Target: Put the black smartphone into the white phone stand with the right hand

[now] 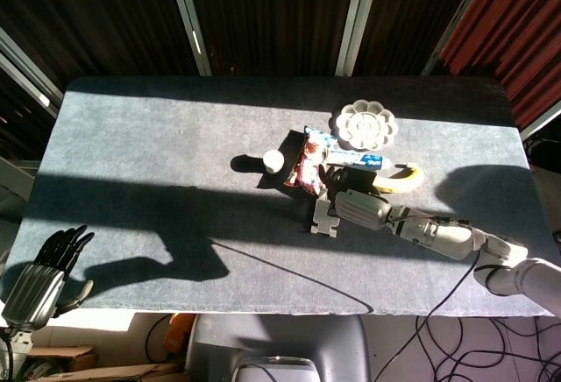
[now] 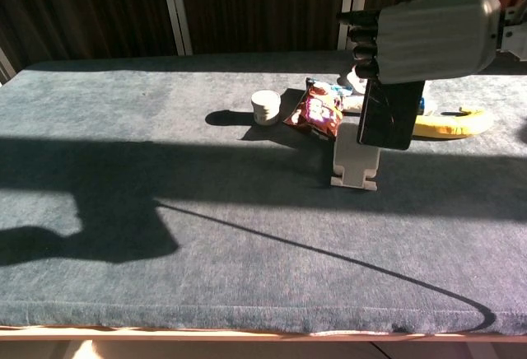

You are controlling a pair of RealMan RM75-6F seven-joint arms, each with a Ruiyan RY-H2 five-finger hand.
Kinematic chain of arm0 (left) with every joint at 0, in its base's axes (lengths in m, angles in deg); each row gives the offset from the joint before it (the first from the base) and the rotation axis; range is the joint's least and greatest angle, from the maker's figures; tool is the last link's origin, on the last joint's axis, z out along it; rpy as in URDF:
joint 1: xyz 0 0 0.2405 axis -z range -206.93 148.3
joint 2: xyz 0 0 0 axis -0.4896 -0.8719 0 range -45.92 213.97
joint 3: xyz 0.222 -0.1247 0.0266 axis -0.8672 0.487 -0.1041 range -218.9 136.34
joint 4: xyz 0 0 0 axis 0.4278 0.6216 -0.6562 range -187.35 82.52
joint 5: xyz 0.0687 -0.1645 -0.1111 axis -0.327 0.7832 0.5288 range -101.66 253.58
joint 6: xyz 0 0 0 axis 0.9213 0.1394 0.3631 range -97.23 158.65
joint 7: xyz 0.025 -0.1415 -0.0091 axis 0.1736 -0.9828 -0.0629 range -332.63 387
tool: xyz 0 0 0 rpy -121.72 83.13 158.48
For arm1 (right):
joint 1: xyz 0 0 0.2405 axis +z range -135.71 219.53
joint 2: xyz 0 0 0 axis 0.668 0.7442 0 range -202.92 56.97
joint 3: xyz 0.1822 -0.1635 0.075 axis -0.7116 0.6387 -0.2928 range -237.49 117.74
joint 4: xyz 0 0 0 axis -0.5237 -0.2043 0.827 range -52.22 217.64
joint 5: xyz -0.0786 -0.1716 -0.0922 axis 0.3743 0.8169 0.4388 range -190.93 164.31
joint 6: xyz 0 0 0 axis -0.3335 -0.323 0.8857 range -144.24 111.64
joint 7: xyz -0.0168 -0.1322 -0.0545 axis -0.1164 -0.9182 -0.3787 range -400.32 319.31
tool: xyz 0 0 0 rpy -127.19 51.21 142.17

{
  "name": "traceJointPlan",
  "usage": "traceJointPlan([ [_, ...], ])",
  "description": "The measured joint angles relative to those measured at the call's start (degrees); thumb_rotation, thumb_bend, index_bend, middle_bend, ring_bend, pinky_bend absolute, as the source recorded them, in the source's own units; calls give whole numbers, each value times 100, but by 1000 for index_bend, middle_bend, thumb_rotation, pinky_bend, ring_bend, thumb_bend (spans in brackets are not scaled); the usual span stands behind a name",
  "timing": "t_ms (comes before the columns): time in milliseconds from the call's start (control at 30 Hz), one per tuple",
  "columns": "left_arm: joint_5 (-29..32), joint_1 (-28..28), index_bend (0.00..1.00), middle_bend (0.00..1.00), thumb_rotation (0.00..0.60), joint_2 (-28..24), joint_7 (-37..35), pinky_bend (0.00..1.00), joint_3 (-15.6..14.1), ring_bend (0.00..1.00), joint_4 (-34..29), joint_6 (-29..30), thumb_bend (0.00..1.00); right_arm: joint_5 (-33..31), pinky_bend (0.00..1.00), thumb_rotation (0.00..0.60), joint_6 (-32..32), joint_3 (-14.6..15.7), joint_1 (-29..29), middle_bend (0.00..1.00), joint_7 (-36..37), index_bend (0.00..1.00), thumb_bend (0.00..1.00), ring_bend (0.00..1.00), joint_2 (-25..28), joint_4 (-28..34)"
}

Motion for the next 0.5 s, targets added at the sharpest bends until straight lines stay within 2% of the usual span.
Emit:
traceJointPlan([
  [233, -84, 1, 0, 0, 600, -18, -53, 72, -38, 0, 24, 29, 377, -369, 271, 600, 536, -267, 29, 693, -546, 967, 185, 358, -103, 387],
  [500, -133, 4, 0, 0, 600, -15, -40, 72, -69, 0, 33, 28, 377, -572, 271, 600, 769, -442, 16, 693, -782, 967, 184, 362, -455, 412],
])
